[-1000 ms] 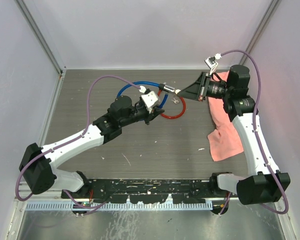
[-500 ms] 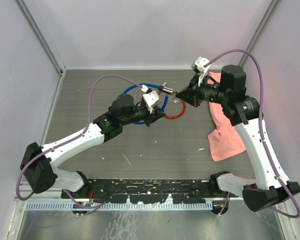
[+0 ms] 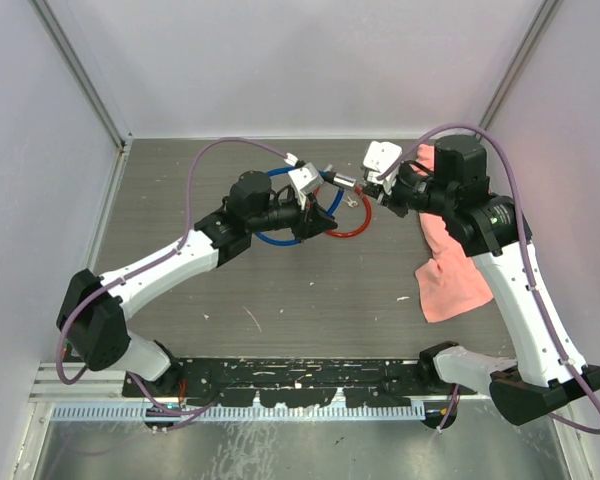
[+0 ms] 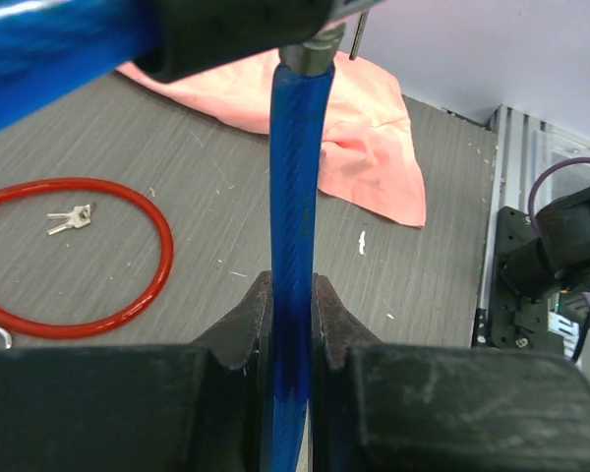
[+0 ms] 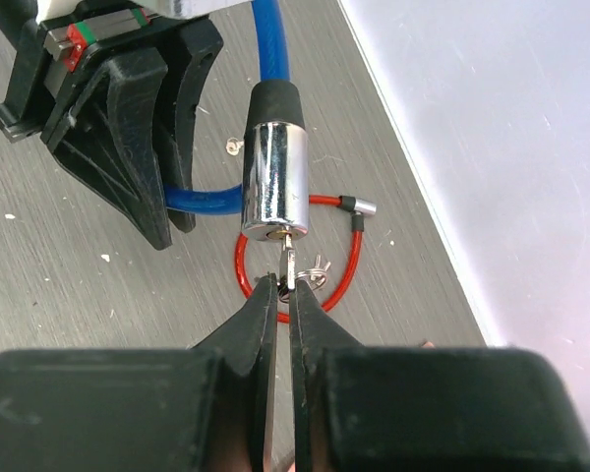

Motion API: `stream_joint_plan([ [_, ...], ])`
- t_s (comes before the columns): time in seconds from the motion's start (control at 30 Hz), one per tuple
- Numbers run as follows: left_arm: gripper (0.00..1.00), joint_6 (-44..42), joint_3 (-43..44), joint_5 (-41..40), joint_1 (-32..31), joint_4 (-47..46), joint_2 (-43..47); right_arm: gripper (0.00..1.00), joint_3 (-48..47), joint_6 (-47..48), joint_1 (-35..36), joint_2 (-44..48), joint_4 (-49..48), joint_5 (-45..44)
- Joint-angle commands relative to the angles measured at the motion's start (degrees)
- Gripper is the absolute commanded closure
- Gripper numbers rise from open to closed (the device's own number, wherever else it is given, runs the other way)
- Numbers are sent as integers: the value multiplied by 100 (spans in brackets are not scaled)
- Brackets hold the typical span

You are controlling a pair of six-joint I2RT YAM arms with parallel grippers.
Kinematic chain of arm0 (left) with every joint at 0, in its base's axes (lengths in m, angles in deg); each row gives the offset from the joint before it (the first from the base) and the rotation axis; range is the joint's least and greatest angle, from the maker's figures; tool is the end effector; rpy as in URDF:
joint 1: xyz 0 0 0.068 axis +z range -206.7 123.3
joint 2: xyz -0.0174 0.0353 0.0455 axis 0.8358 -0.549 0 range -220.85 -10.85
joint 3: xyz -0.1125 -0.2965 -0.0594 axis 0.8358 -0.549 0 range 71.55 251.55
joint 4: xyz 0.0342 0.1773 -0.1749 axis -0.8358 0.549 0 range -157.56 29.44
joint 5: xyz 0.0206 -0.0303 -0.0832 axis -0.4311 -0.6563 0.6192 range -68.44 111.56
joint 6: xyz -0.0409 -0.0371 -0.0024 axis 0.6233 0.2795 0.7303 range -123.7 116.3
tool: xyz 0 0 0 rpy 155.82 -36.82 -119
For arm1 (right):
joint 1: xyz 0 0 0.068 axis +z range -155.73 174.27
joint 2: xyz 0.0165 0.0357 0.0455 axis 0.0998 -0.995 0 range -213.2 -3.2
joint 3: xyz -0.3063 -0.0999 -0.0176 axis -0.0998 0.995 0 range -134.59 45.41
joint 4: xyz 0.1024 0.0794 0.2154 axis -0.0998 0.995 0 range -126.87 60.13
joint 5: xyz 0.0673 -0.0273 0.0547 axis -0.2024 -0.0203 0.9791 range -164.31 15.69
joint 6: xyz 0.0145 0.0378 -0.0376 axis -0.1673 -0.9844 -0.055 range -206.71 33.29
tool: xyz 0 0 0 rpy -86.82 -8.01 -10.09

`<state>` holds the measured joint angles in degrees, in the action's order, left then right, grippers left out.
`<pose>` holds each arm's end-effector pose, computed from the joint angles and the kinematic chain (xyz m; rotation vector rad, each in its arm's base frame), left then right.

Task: Lock with the key
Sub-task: Remove the key from the lock.

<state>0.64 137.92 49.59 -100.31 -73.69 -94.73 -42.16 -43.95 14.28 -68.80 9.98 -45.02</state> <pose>0.2288 -0.2423 0.3926 0.9656 1.5953 -1.0246 0.1641 0.0793 0.4989 -1.2789 1.4785 0.2512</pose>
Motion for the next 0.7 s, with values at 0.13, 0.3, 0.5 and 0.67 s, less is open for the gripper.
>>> stream_joint_plan([
  [0.13,100,289,26,210,292,-178,187,99,-416,-808,-273,35,-430,-247],
  [0.3,100,700,-273,541,618,-532,344,99,-655,-2162,-1013,-320,-183,1374],
  [0.5,100,14,-357,-380,600,-17,605,99,-563,-3640,-1335,-600,-240,2596],
  [0.67,100,154,-154,-99,645,255,458,99,73,-2097,-788,323,-785,837],
])
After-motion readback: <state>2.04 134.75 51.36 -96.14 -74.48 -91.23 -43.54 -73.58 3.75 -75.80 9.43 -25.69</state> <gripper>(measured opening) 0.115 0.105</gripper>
